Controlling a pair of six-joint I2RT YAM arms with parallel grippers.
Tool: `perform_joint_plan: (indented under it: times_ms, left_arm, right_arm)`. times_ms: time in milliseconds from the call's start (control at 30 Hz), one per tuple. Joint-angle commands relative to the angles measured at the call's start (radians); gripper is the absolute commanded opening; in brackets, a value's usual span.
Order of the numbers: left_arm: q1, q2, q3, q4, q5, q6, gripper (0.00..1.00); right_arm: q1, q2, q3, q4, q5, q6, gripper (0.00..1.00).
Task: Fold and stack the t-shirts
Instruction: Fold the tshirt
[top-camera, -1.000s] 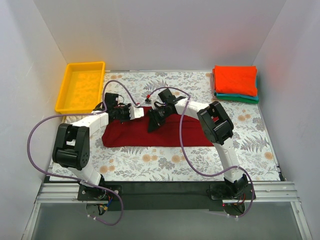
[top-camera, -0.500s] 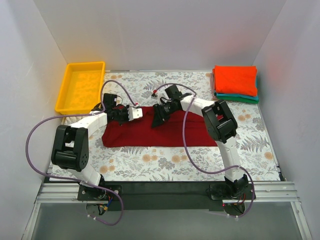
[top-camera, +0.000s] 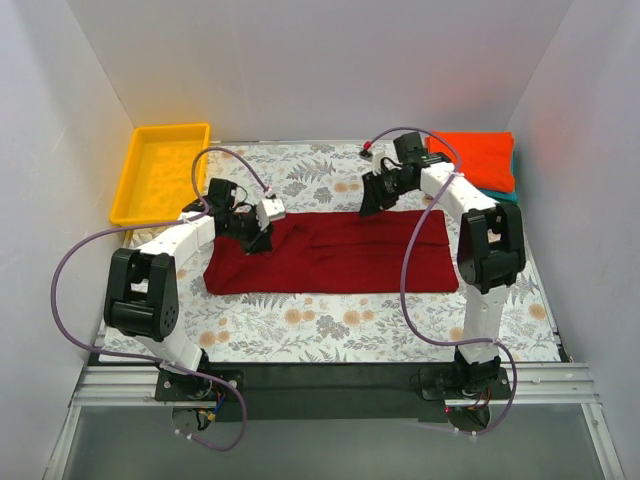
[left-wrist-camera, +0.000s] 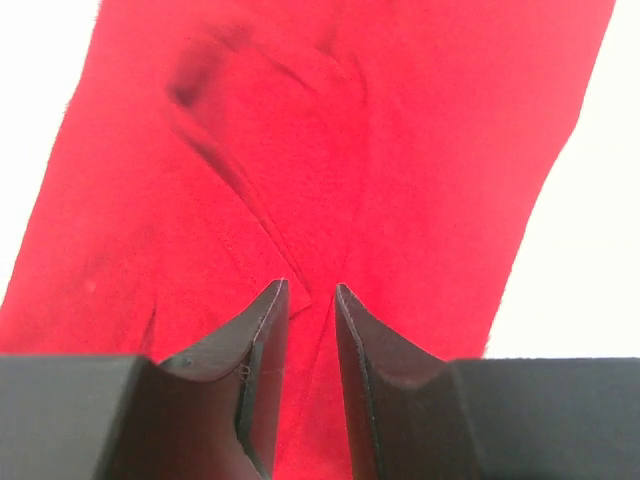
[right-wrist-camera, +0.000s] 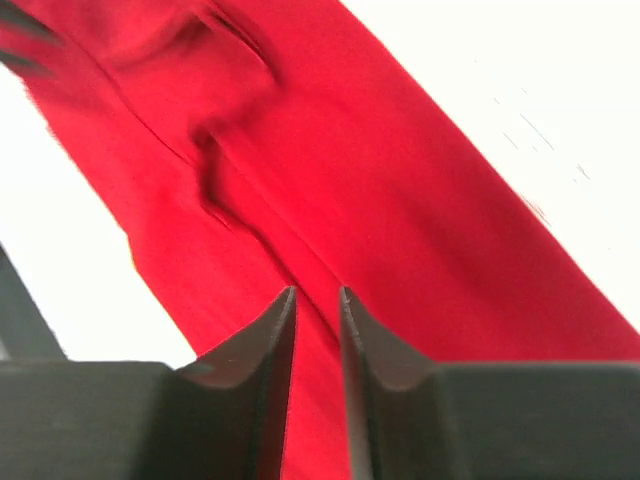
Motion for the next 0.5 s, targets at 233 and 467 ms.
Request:
perform_joint_plan:
  times_ms: [233, 467]
  left_arm:
    - [0.010, 0.052, 0.084, -0.016, -0.117, -0.816, 0.13]
    - [-0.061, 0.023, 0.020, -0.038, -0.319, -1.029, 0.04]
  right_arm:
    - [-0.072, -0.091, -0.076, -0.257, 0.302, -0.266, 0.20]
    - [-0.084, -0.052, -0.162, -0.286, 0.464, -0.370, 0.18]
